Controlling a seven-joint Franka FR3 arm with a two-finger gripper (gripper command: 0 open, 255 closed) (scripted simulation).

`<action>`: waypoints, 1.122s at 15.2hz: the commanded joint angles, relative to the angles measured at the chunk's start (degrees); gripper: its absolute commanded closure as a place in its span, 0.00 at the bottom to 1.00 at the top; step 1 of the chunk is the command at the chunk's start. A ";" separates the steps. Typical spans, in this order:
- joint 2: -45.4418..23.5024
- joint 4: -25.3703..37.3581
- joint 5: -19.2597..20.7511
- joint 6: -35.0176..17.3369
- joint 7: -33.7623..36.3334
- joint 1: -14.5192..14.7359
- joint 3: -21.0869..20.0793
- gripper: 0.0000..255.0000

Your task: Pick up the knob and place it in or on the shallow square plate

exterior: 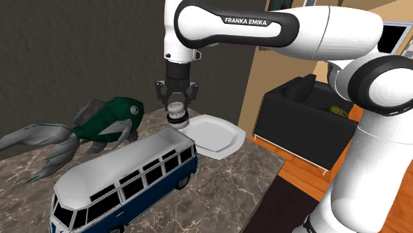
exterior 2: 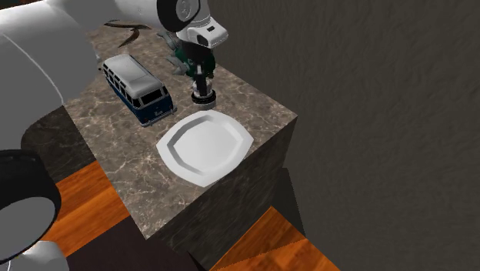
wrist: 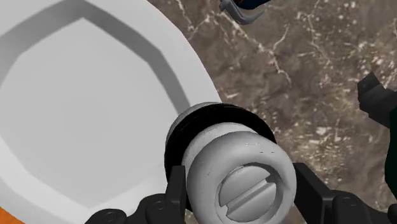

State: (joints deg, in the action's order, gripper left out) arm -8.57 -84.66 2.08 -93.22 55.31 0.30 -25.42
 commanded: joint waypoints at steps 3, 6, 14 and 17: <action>10.76 -12.07 -4.64 -2.20 -4.80 -3.12 1.66 1.00; 18.02 -19.48 -7.31 -2.72 -8.44 -4.28 3.61 1.00; 25.95 -30.12 -9.57 -5.53 -12.55 -4.71 6.15 1.00; 26.08 -32.55 -9.70 -7.83 -12.67 -4.62 6.02 1.00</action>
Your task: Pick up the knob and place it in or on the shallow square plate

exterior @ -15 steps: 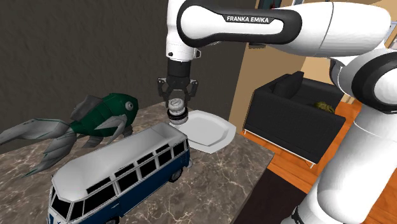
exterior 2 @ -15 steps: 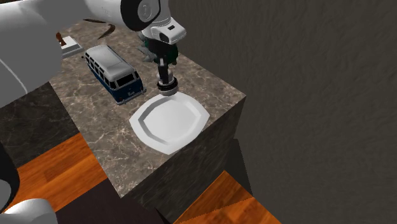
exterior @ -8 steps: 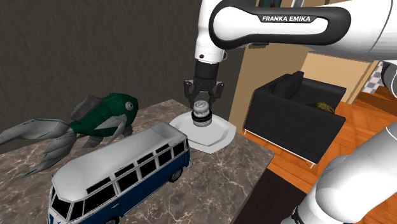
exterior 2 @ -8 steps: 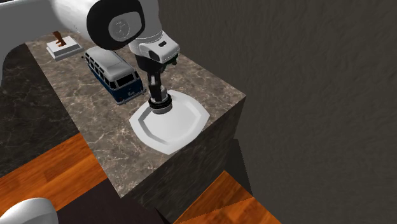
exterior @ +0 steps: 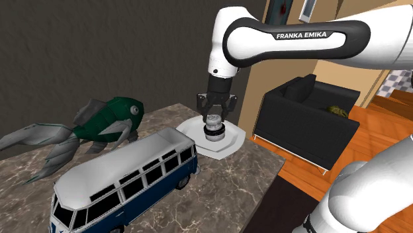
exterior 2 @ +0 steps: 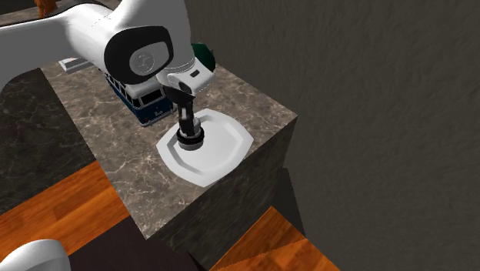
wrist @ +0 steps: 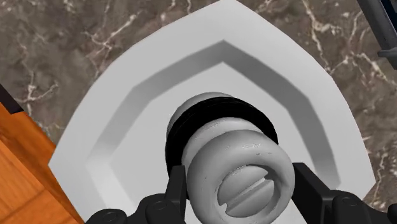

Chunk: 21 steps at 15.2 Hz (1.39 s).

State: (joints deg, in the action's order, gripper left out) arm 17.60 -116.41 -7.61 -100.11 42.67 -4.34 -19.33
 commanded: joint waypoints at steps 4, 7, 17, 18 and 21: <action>-0.11 -3.85 -0.15 -4.01 -0.16 0.12 -0.28 1.00; -0.28 -6.14 -0.23 -6.46 -0.22 0.22 -0.44 1.00; -0.33 -6.13 -0.18 -6.48 -0.16 0.37 -0.34 0.00; -0.38 -6.10 -0.17 -6.50 -0.13 0.37 -0.36 0.00; -0.29 -6.14 -0.19 -6.46 -0.19 0.36 -0.32 0.00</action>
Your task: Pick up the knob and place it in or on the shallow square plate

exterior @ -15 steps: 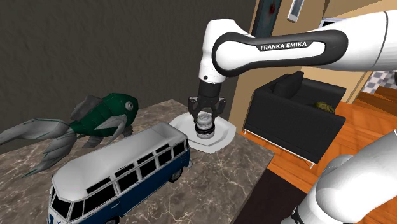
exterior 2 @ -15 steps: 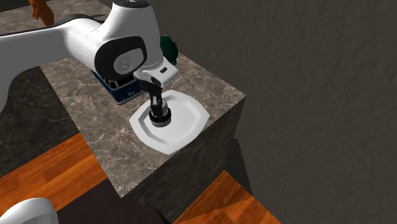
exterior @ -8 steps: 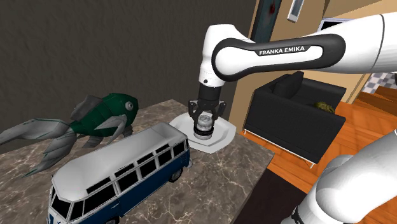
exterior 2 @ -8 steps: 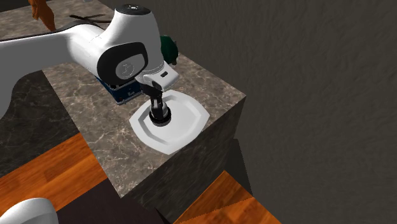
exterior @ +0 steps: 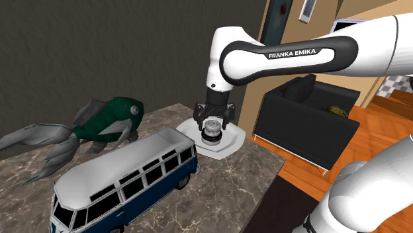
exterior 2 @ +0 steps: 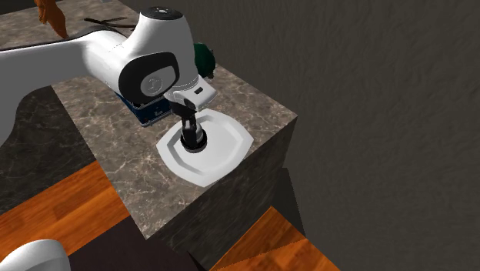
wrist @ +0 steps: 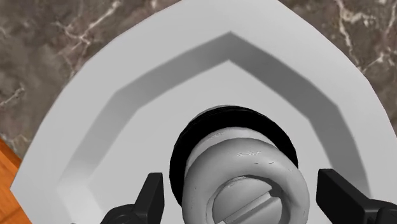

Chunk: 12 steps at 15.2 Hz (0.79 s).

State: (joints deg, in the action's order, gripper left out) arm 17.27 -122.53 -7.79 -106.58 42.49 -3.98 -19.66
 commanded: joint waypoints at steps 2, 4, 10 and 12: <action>0.28 3.59 0.14 3.87 0.02 -0.15 0.36 0.00; 0.21 7.07 0.32 7.30 0.10 -0.30 0.62 0.00; 0.21 7.07 0.32 7.30 0.10 -0.29 0.62 0.00; 0.21 7.07 0.32 7.30 0.10 -0.29 0.62 0.00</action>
